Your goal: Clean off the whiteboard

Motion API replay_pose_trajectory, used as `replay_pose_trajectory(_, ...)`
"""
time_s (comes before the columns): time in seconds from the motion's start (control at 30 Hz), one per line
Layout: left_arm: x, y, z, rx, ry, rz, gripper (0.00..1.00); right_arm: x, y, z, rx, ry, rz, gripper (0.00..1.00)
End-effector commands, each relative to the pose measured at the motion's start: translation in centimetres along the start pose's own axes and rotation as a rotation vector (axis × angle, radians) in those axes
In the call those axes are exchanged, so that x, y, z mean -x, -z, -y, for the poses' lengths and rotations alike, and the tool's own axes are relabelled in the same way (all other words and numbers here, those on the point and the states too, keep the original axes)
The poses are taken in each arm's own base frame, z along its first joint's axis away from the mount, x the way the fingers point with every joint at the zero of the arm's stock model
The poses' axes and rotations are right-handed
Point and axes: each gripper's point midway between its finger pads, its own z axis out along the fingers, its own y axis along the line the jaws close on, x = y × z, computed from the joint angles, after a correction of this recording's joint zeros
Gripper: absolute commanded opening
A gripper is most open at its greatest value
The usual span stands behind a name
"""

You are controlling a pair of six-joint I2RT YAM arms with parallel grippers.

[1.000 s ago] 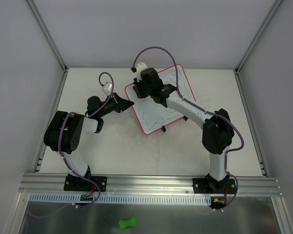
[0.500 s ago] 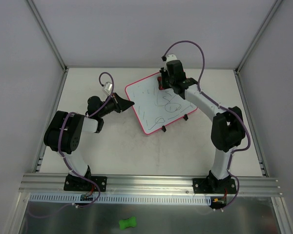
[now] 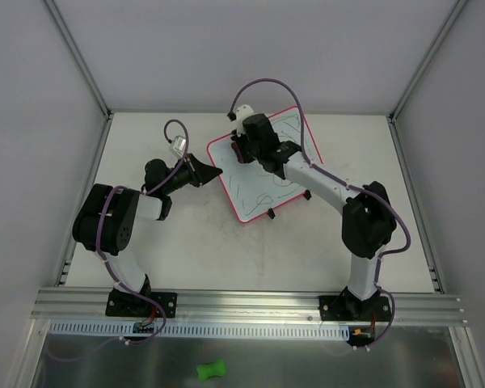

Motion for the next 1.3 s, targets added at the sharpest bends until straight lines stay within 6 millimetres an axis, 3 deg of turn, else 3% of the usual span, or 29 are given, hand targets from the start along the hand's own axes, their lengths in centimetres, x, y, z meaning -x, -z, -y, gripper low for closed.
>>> replay_pose_trajectory(0.0,0.8,-0.5,2.4,-0.094,-0.140,-0.002,0.00,0.0,-0.2,-4.0,0.098,0.094,-0.007,0.00)
replay_pose_trajectory(0.3,0.7,-0.5,2.3,-0.091,-0.135,-0.007,0.00,-0.4,-0.3,-9.3,0.175,0.176,0.014,0.00)
replay_pose_trajectory(0.5,0.6,-0.5,2.3,-0.089,-0.134,-0.007,0.00,-0.5,-0.9,-8.4,0.114,0.188,0.011,0.00)
replay_pose_trajectory(0.77,0.7,-0.5,2.3,-0.090,-0.140,-0.006,0.00,3.9,-0.6,-7.6,0.100,0.168,0.084,0.00)
replay_pose_trajectory(0.87,0.6,-0.5,2.4,-0.091,-0.141,-0.007,0.00,4.2,-0.9,-7.2,0.095,0.158,0.083,0.00)
replay_pose_trajectory(1.07,0.8,-0.4,2.4,-0.089,-0.145,-0.004,0.00,3.4,-2.2,-3.0,0.034,0.033,0.035,0.00)
replay_pose_trajectory(1.27,0.6,-0.5,2.3,-0.086,-0.145,-0.005,0.00,1.1,-2.8,3.4,-0.058,-0.095,-0.023,0.00)
